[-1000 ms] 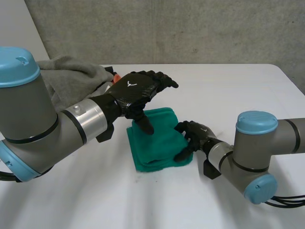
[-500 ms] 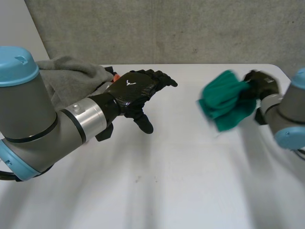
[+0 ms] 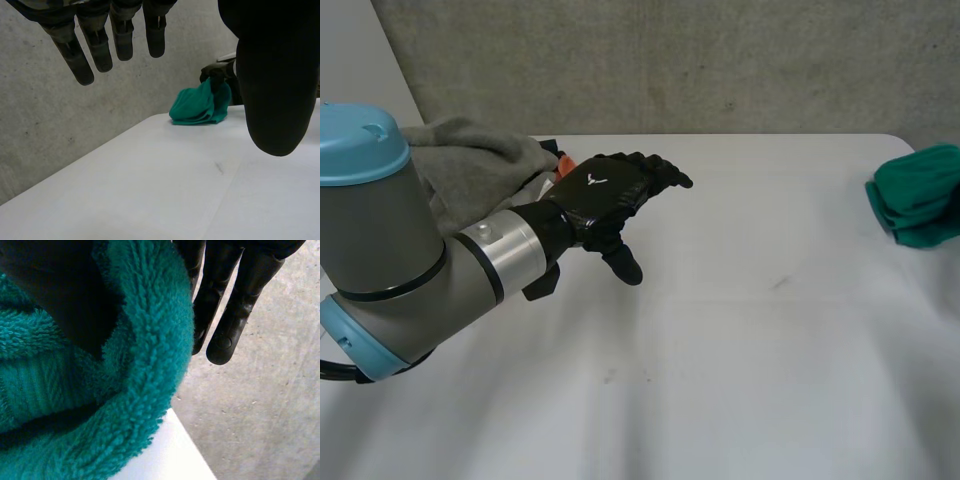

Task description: Fold the laundry.

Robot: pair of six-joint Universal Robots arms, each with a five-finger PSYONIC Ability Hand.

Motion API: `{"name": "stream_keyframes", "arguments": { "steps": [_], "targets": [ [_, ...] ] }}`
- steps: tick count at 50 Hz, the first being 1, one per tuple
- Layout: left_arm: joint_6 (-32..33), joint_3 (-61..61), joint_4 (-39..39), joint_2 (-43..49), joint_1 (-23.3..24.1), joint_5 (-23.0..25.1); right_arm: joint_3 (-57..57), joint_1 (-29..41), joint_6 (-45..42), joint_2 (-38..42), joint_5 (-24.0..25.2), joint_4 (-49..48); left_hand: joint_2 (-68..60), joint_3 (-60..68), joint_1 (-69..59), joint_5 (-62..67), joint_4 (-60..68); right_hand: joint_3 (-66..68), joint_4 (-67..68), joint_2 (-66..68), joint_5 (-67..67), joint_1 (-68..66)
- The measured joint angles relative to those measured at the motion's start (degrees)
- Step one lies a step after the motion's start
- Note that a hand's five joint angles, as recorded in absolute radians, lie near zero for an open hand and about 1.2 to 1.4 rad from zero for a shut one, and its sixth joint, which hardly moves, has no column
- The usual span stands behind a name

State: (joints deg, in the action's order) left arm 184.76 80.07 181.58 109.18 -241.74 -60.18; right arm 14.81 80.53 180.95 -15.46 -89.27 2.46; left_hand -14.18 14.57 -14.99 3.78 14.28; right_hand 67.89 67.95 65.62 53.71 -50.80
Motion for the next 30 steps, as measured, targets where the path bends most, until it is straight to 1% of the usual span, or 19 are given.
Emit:
{"name": "stream_keyframes", "arguments": {
  "steps": [10,11,12,13,14,15,16,17,20,22,23,26,30],
  "targets": [
    [-0.01,0.01,0.0,0.1,0.1,0.06,-0.11,-2.33,-1.03,0.28,6.18,-0.7,0.0,0.0,0.0,0.0,0.0,0.0,0.0,0.0,0.0,0.0],
    [-0.02,0.02,0.0,0.12,0.1,0.06,-0.1,-2.39,-1.41,0.35,6.71,-0.91,0.0,0.0,0.0,0.0,0.0,-3.78,-3.8,-3.11,-2.59,1.42],
    [-0.03,0.03,0.0,0.12,0.1,0.07,-0.06,-2.38,-1.88,0.4,6.96,-1.09,0.0,0.0,0.0,0.0,0.0,-15.31,-15.32,-15.82,-13.38,11.78],
    [-0.04,0.04,0.0,0.12,0.09,0.07,0.02,-2.35,-2.54,0.44,7.1,-1.3,0.0,0.0,0.0,0.0,0.0,-17.59,-17.61,-17.0,-15.58,12.88],
    [-0.06,0.04,0.0,0.12,0.09,0.06,0.17,-2.28,-3.52,0.47,7.17,-1.56,0.0,0.0,0.0,0.0,0.0,-28.0,-28.04,-27.81,-25.69,24.26],
    [-0.08,0.06,0.0,0.11,0.07,0.05,0.54,-2.13,-5.49,0.51,7.15,-2.02,0.0,0.0,0.0,0.0,0.0,-38.22,-38.19,-38.2,-35.66,32.57],
    [-0.1,0.08,0.0,0.11,0.05,0.05,0.94,-1.99,-7.19,0.46,7.03,-2.37,0.0,0.0,0.0,0.0,0.0,-43.59,-43.57,-44.33,-40.53,35.51],
    [-0.12,0.1,0.0,0.1,0.04,0.05,1.47,-1.85,-8.95,0.33,6.77,-2.74,0.0,0.0,0.0,0.0,0.0,-53.53,-53.31,-52.0,-48.43,39.14],
    [-0.16,0.16,0.0,0.08,-0.01,0.05,2.97,-1.58,-12.8,-0.23,5.83,-3.77,0.0,0.0,0.0,0.0,0.0,-55.56,-54.36,-52.96,-49.59,39.25],
    [-0.18,0.25,0.0,0.04,-0.08,0.05,5.43,-1.33,-17.32,-1.53,3.88,-5.53,0.0,0.0,0.0,0.0,0.0,-55.61,-54.36,-52.96,-49.87,39.25],
    [-0.18,0.25,0.0,0.04,-0.08,0.05,5.43,-1.33,-17.32,-1.53,3.88,-5.53,0.0,0.0,0.0,0.0,0.0,-55.61,-54.36,-52.96,-49.87,39.25],
    [-0.19,0.34,0.0,0.0,-0.11,0.05,10.82,-1.22,-22.75,-4.88,0.59,-8.56,0.0,0.0,0.0,0.0,0.0,-55.61,-54.36,-52.96,-50.19,39.25],
    [-0.19,0.35,0.0,-0.09,-0.16,0.06,17.41,-1.27,-26.41,-9.46,-1.05,-10.42,0.0,0.0,0.0,0.0,0.0,-55.61,-54.36,-52.96,-50.36,39.25]
  ]
}}
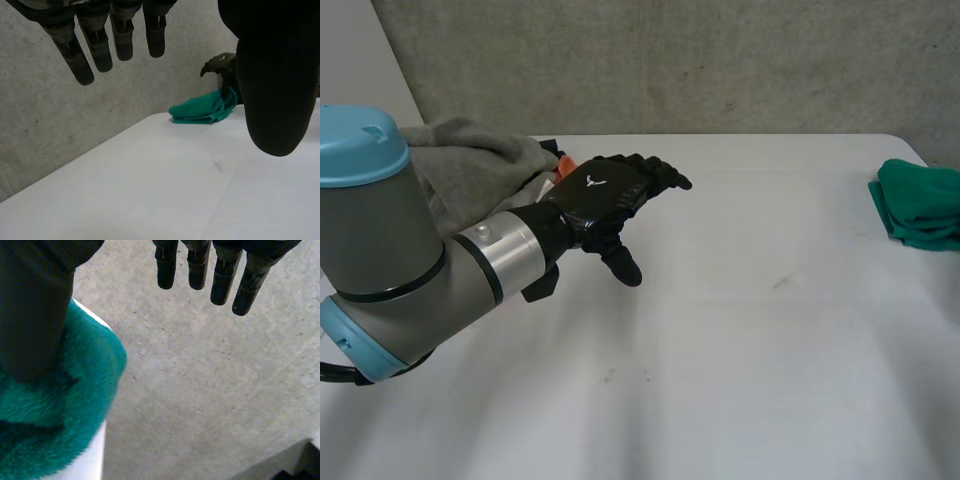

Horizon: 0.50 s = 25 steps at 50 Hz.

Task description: Fold the laundry.

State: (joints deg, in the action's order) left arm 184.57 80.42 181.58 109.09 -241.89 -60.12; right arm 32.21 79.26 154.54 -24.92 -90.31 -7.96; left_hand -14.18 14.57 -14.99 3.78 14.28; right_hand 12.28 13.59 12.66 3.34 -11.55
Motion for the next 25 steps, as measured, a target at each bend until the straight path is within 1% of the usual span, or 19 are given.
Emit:
{"name": "stream_keyframes", "arguments": {
  "steps": [1,3,4,5,8,9,10,11,12,14,15,18,20,22,23,24,25],
  "targets": [
    [0.0,0.01,0.0,-0.07,-0.02,0.0,3.0,-0.05,-1.57,-2.2,-0.29,-0.48,0.0,0.0,0.0,0.0,0.0,0.0,0.0,0.0,0.0,0.0],
    [0.0,0.0,0.0,-0.16,-0.06,0.0,5.39,-0.11,-3.03,-4.08,-0.43,-0.82,0.0,0.0,0.0,0.0,0.0,0.0,0.0,0.0,0.0,0.0],
    [0.0,-0.01,0.01,-0.31,-0.12,-0.02,8.72,-0.18,-5.68,-6.89,-0.46,-1.22,0.0,0.0,0.0,0.0,0.0,0.0,0.0,0.0,0.0,0.0],
    [0.0,-0.02,0.01,-0.35,-0.13,-0.02,9.28,-0.19,-6.22,-7.4,-0.45,-1.27,0.0,0.0,0.0,0.0,0.0,0.0,0.0,0.0,0.0,0.0],
    [0.0,-0.25,0.05,-0.72,-0.31,-0.11,14.38,-0.29,-12.87,-12.47,-0.49,-1.77,0.0,0.0,0.0,0.0,0.0,0.0,0.0,0.0,0.0,0.0],
    [-0.01,-0.45,0.08,-0.97,-0.44,-0.36,16.23,-0.24,-16.93,-15.04,-0.53,-2.02,0.0,0.0,0.0,0.0,0.0,0.0,0.0,0.0,0.0,0.0],
    [-0.01,-0.45,0.08,-0.97,-0.44,-0.36,16.23,-0.24,-16.93,-15.04,-0.53,-2.02,0.0,0.0,0.0,0.0,0.0,0.0,0.0,0.0,0.0,0.0],
    [-0.03,-0.67,0.11,-1.22,-0.6,-0.69,17.16,-0.2,-19.45,-16.6,-0.6,-2.18,0.0,0.0,0.0,0.0,0.0,0.0,0.0,0.0,0.0,0.0],
    [-0.04,-1.16,0.19,-1.74,-1.07,-1.82,18.64,-0.09,-23.99,-19.68,-0.78,-2.88,0.0,0.0,0.0,0.0,0.0,0.0,0.0,0.0,0.0,0.0],
    [-0.04,-1.82,0.31,-2.25,-1.82,-3.65,19.79,0.13,-27.03,-22.45,-0.95,-4.08,0.0,0.0,0.0,0.01,0.0,0.0,0.0,0.0,0.0,0.0],
    [-0.03,-2.21,0.37,-2.48,-2.32,-4.78,19.99,0.19,-27.36,-22.87,-0.96,-4.35,0.0,0.0,0.0,0.0,0.0,0.0,0.0,0.0,0.0,0.0],
    [0.16,-3.85,0.83,-2.91,-4.52,-9.35,22.9,1.88,-27.95,-27.51,-0.81,-8.27,0.0,0.0,0.0,0.0,0.0,0.0,0.0,0.0,0.0,0.0],
    [0.62,-5.31,1.56,-2.66,-6.63,-13.01,26.23,4.13,-25.24,-31.28,0.22,-11.84,0.0,0.0,0.0,0.0,0.0,0.0,0.0,0.0,0.0,0.0],
    [1.35,-6.39,2.22,-1.85,-8.37,-15.23,28.99,5.79,-22.66,-34.01,1.42,-14.17,0.0,0.0,0.0,0.0,0.0,0.0,0.0,0.0,0.0,0.0],
    [2.0,-7.08,2.7,-1.06,-9.56,-16.39,30.96,6.83,-20.92,-35.81,2.41,-15.51,0.0,0.0,0.0,0.0,0.0,0.0,0.0,0.0,0.0,0.0],
    [3.5,-8.1,3.29,0.54,-11.51,-17.71,35.12,8.77,-17.56,-39.37,4.75,-17.98,0.0,0.0,0.0,0.0,0.0,0.0,0.0,0.0,0.0,0.0],
    [4.0,-8.37,3.43,1.03,-12.06,-18.0,36.19,9.21,-16.8,-40.23,5.35,-18.53,0.0,0.0,0.0,0.0,0.0,0.0,0.0,0.0,0.0,0.0]
  ]
}}
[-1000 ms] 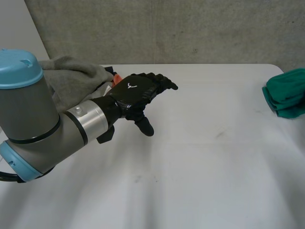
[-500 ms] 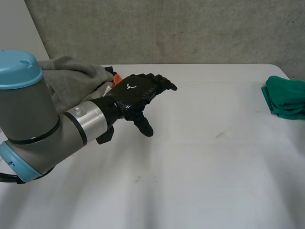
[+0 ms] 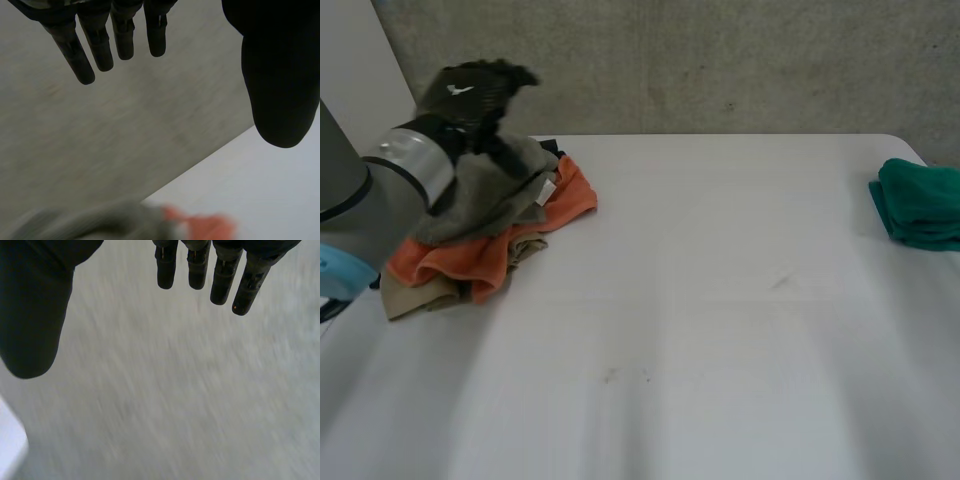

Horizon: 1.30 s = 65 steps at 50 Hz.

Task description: Fold the laundry.

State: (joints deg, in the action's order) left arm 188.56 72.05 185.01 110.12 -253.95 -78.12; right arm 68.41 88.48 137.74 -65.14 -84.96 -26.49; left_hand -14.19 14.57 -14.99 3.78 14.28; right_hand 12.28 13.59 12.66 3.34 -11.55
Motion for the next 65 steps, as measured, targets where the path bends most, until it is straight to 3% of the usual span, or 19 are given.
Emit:
{"name": "stream_keyframes", "arguments": {
  "steps": [5,10,14,18,21,22,23,29,35,36,40,44,45,46,49,53,58,65],
  "targets": [
    [10.04,-3.2,1.23,8.19,-7.04,-1.39,14.63,6.07,7.06,-9.45,8.67,-4.9,0.0,0.0,0.0,0.0,0.0,0.0,0.0,0.0,0.0,0.0],
    [18.95,-6.57,1.73,16.28,-10.18,-0.9,23.12,11.54,7.84,-11.89,12.04,-5.33,0.0,0.0,0.0,0.0,0.0,0.0,0.0,0.0,0.0,0.0],
    [21.81,-9.43,1.88,21.37,-11.29,-0.53,27.08,14.17,7.41,-11.64,12.42,-4.82,-1.09,0.73,-0.88,1.13,0.81,0.0,0.0,0.0,0.0,0.0],
    [22.33,-11.68,2.07,24.83,-11.76,-0.35,29.63,15.06,7.07,-11.02,12.18,-4.41,-16.06,15.59,-15.61,15.2,14.82,0.0,0.0,0.0,0.0,0.0],
    [21.92,-12.43,3.02,25.91,-11.52,-0.44,31.12,14.97,6.92,-10.25,11.94,-4.23,-46.32,45.52,-41.63,45.51,47.37,0.0,0.0,0.0,0.0,0.0],
    [21.92,-12.43,3.02,25.91,-11.52,-0.44,31.12,14.97,6.92,-10.25,11.94,-4.23,-46.32,45.52,-41.63,45.51,47.37,0.0,0.0,0.0,0.0,0.0],
    [21.55,-12.21,4.09,25.61,-11.03,-0.62,31.56,14.74,6.91,-9.91,11.81,-4.18,-49.7,49.12,-43.32,48.07,52.13,0.0,0.0,0.0,0.0,0.0],
    [19.57,-9.61,7.04,21.33,-8.47,-0.9,31.94,14.16,6.97,-9.54,11.31,-4.16,-50.36,50.02,-43.32,48.07,53.29,0.0,0.0,0.0,0.0,0.0],
    [11.85,1.58,13.03,6.3,2.31,0.61,31.93,13.63,7.39,-9.82,8.68,-3.98,-51.53,51.67,-44.3,48.07,54.16,0.0,0.0,0.0,0.0,0.0],
    [11.85,1.58,13.03,6.3,2.31,0.61,31.93,13.63,7.39,-9.82,8.68,-3.98,-51.53,51.67,-44.3,48.07,54.16,0.0,0.0,0.0,0.0,0.0],
    [8.09,7.83,15.01,1.2,11.23,5.04,31.45,13.36,7.62,-10.17,6.49,-3.64,-51.61,51.71,-44.3,48.07,54.32,0.0,0.0,0.0,0.0,0.0],
    [6.59,11.49,15.31,1.61,18.9,10.97,30.95,12.78,7.7,-10.33,4.91,-3.4,-44.9,44.28,-39.8,44.27,44.74,0.0,0.0,0.0,0.0,0.0],
    [6.58,12.03,15.16,2.62,20.88,12.53,30.69,12.34,7.7,-10.36,4.27,-3.3,-22.3,22.16,-14.29,22.12,22.2,0.0,0.0,0.0,0.0,0.0],
    [6.69,12.2,15.01,3.56,22.26,13.52,30.56,12.06,7.69,-10.37,4.01,-3.27,-10.33,10.36,-3.36,11.21,11.25,0.0,0.0,0.0,0.0,0.0],
    [7.03,12.16,14.52,5.44,24.23,14.43,30.32,11.56,7.68,-10.35,3.74,-3.19,1.57,-1.52,4.19,-0.59,-1.7,0.0,0.0,0.0,0.0,0.0],
    [7.5,11.13,13.72,6.75,24.17,11.94,29.62,10.69,7.68,-10.3,3.91,-2.4,2.54,-2.51,4.19,-1.07,-2.7,0.0,0.0,0.0,-0.01,0.0],
    [7.23,10.68,12.49,5.22,19.84,6.43,27.98,10.52,7.6,-10.27,4.68,1.67,2.54,-2.51,4.19,-1.07,-2.7,0.0,0.0,0.0,-0.01,0.0],
    [5.21,12.06,7.2,3.86,16.89,3.69,23.4,10.54,7.13,-10.22,8.56,19.2,2.54,-2.51,4.19,-1.07,-2.7,0.0,0.0,0.0,-0.01,0.0]
  ]
}}
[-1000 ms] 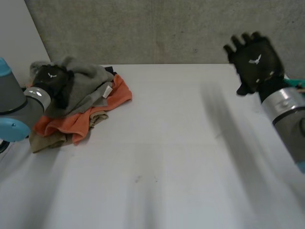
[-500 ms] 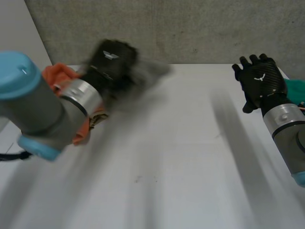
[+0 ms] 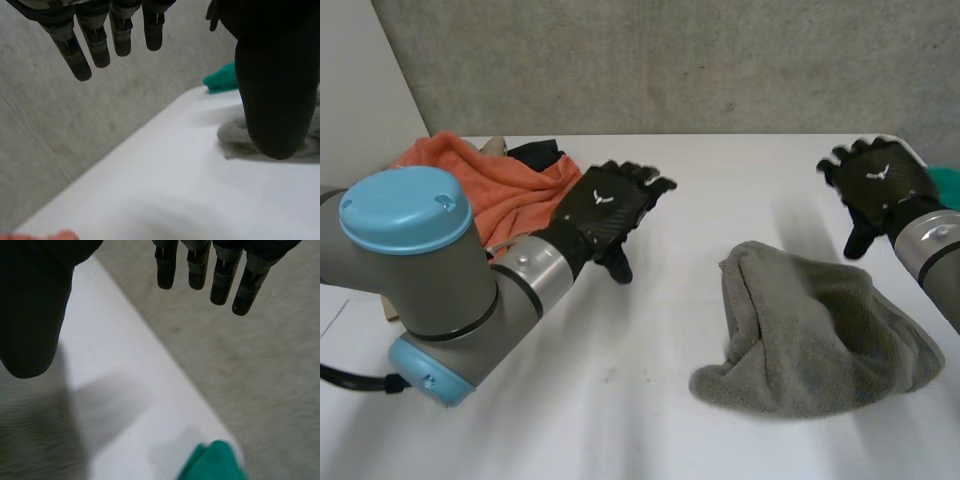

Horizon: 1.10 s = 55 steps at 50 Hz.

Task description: Fold the laundry.

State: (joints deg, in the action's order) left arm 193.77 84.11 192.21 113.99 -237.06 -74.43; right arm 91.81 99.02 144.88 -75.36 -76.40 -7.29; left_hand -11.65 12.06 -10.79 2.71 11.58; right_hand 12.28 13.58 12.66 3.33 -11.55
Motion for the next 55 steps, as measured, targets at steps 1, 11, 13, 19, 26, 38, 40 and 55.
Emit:
{"name": "stream_keyframes", "arguments": {
  "steps": [1,11,13,19,26,38,40,55],
  "targets": [
    [-0.12,0.2,-0.52,-0.03,0.01,-0.02,-0.51,-0.03,0.0,0.01,0.43,2.06,0.0,0.0,0.0,0.0,0.0,0.0,0.0,0.0,0.0,0.0],
    [-0.84,3.5,-5.04,-0.89,1.58,-0.36,-4.7,-0.58,-0.19,1.31,8.31,27.38,0.0,0.0,0.0,0.0,0.0,0.0,0.0,0.0,0.0,0.0],
    [-0.83,3.79,-5.1,-1.15,1.66,-0.6,-4.53,-0.56,-0.17,2.13,9.29,28.83,0.0,0.0,0.0,0.0,0.0,0.0,0.0,0.0,0.0,0.0],
    [-0.82,4.69,-5.21,-3.04,1.09,-2.55,-3.38,-0.25,0.33,8.24,11.42,28.82,0.0,0.0,0.0,0.0,0.0,19.11,17.17,19.11,16.71,-17.26],
    [-0.82,6.3,-5.1,-6.85,-1.7,-3.46,-5.33,2.25,2.71,11.68,9.8,21.52,0.0,0.0,0.0,0.0,0.0,54.65,53.89,53.91,50.03,-40.85],
    [-2.62,7.97,-5.1,-18.15,-7.81,-3.42,-17.22,10.0,13.74,-5.7,8.9,17.54,0.0,0.0,0.0,0.0,0.0,55.34,54.35,53.91,51.28,-41.99],
    [-3.8,8.21,-5.04,-20.16,-8.81,-3.39,-18.77,10.16,14.08,-7.74,9.08,18.11,0.0,0.0,0.0,0.0,0.0,55.42,54.36,53.98,51.53,-42.35],
    [-10.29,9.3,-4.63,-26.42,-13.31,-3.02,-27.65,11.94,13.94,-4.54,9.38,20.39,0.0,0.0,0.0,0.0,0.0,55.42,54.38,54.61,51.54,-42.55]
  ]
}}
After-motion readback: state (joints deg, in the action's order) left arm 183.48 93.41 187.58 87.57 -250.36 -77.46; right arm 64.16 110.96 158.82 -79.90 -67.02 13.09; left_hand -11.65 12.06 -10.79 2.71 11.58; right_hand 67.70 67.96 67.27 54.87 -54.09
